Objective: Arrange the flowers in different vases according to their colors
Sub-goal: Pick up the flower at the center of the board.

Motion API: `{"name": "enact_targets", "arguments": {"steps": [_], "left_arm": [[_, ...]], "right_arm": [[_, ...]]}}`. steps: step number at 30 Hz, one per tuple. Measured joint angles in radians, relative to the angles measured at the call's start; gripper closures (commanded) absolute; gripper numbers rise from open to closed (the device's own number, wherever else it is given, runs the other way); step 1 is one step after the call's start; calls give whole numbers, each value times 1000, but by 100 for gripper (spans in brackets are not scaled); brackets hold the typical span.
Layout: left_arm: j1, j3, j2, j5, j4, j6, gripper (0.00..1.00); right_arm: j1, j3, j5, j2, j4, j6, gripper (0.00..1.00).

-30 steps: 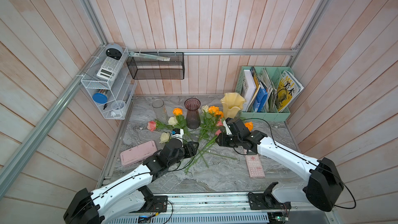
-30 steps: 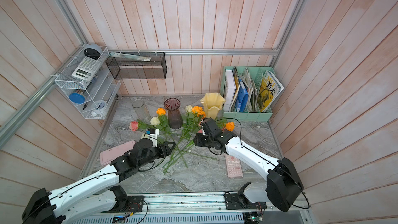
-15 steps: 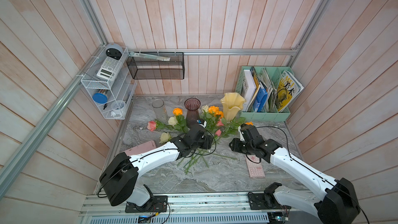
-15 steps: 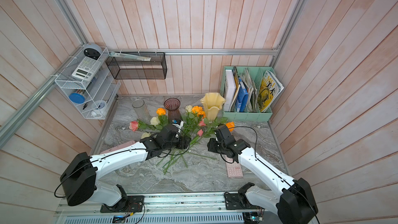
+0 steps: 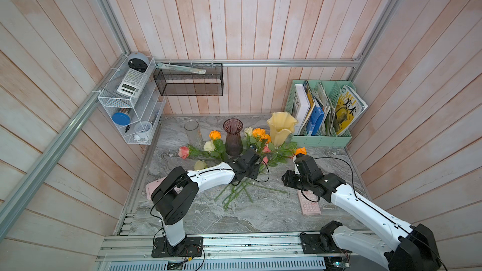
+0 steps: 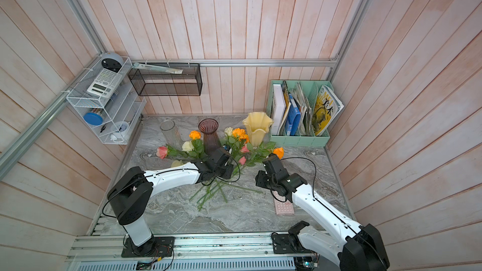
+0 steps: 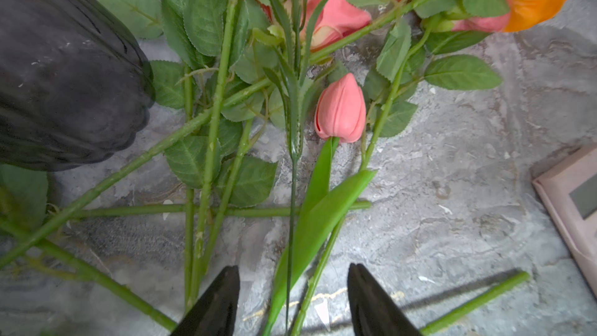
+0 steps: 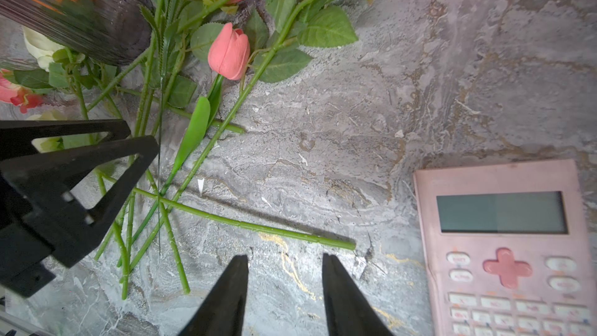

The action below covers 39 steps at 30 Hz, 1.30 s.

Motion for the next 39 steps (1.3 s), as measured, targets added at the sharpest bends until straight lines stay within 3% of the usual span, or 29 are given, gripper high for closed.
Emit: {"name": "enact_targets", "arguments": {"steps": [14,19,22,32,39], "left_arm": [[0,89,120,-43,4,18,53],[0,92,145,-54,4,26,79],[0,92,145,-58,10,26,100],[-2,90,74,-66,3,26,100],[-14,28,-115,-64,-13,17,100]], "right_arm": [[-6,-43,0,0,15,0,56],[-8,-52,0,0,22,0,56],[-9,-54,0,-1,24,0,57],[-11,-71,0,-3,32,0,57],[-14,-71,0,0,37,-1,57]]}}
